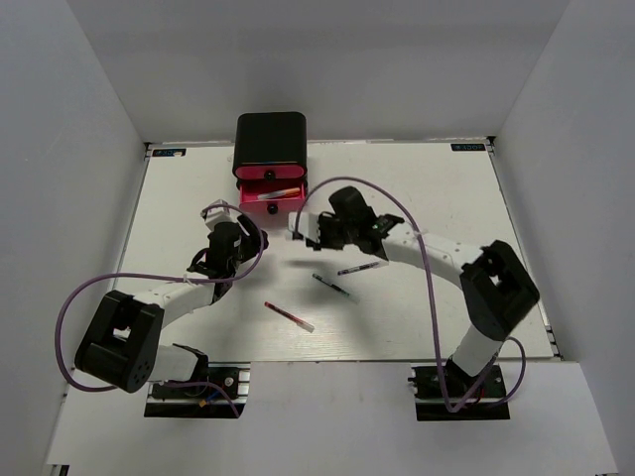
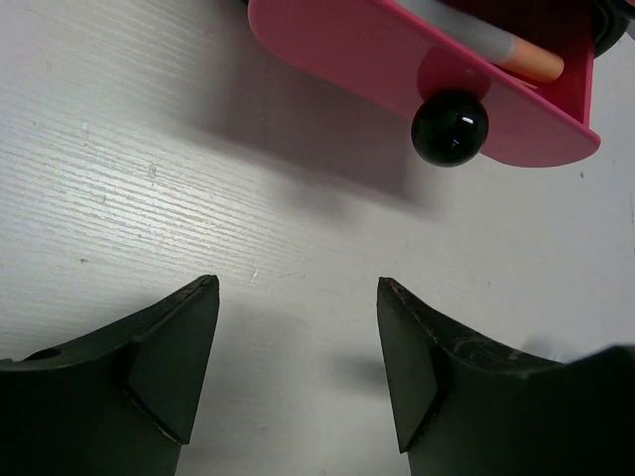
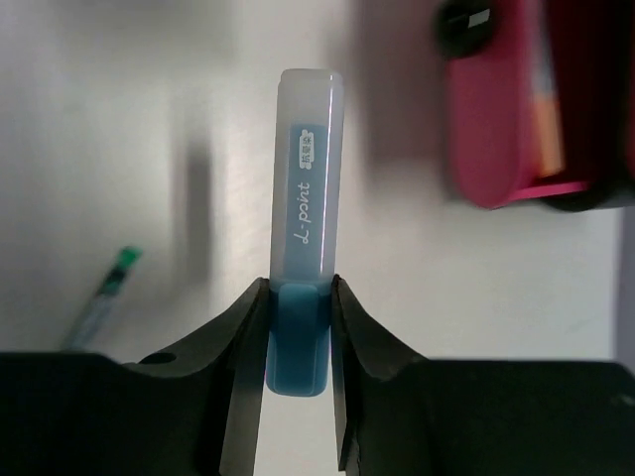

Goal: Sort the stationery into containers
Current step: Place the stationery into the container

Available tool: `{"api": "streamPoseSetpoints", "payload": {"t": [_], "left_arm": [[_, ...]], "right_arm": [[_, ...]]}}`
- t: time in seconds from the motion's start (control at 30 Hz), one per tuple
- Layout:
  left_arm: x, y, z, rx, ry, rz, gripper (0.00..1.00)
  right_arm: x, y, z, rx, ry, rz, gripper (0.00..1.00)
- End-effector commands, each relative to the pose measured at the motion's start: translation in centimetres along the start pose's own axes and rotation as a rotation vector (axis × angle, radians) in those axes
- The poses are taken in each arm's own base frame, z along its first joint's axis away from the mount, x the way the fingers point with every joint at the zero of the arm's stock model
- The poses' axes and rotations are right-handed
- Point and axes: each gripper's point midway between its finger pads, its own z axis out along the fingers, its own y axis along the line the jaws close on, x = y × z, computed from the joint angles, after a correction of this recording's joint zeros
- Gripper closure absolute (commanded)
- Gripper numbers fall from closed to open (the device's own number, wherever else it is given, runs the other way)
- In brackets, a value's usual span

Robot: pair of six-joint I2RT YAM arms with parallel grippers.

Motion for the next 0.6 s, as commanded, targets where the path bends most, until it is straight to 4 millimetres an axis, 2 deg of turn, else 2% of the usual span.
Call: {"api": "streamPoseSetpoints", "payload": {"t": [0.0,0.03,0.1,0.13,0.27,0.33,0.37,0.43,0.47,0.5,0.57], "left_arm": [[-1.9,-1.4,0.1,0.038,-0.051,-0.016,0.25],[-1.9,-1.4,0.1,0.038,-0.051,-0.016,0.25],[-1.6,-1.3,0.2,0.032,-0.044,-0.014,0.25],[-1.9,-1.6,0.3,0.038,-0.051,-0.016,0.25],[-1.8,-1.7,0.4,0.045,-0.045,-0.025,0.25],[-1.5,-1.5,0.5,0.039,-0.038,-0.023,0.25],[-2.0,-2.0,0.6,0.051,-0.051,-0.027,0.25],[-1.6,-1.9,0.8,0.05,-0.036,-0.024,0.25],[-1.7,-2.0,0.9,0.05,-0.036,-0.024,0.25],[-1.7,-2.0,0.9,0.05,-0.036,-0.024,0.25],[-1.7,-2.0,0.9,0.05,-0.036,-0.024,0.25]], "right_arm": [[-4.1,-6.6,0.0,0.123,-0.092,-0.084,1.0],[-6.0,-8.8,-0.5,0.163,-0.128,-0.106,1.0],[-5.4,-8.9,0.8,0.136,-0.117,-0.115,1.0],[-6.5,-9.8,0.6,0.151,-0.139,-0.13,1.0],[-7.2,-11.0,1.9,0.147,-0.148,-0.146,1.0],[-7.8,-12.0,2.0,0.167,-0.162,-0.164,1.0],[-8.5,-12.8,2.3,0.181,-0.175,-0.181,1.0],[-8.0,-13.2,3.6,0.182,-0.165,-0.191,1.0],[-9.6,-14.6,3.2,0.211,-0.19,-0.213,1.0],[-8.5,-14.4,4.7,0.194,-0.171,-0.209,1.0],[-9.1,-15.3,4.9,0.212,-0.18,-0.217,1.0]]}}
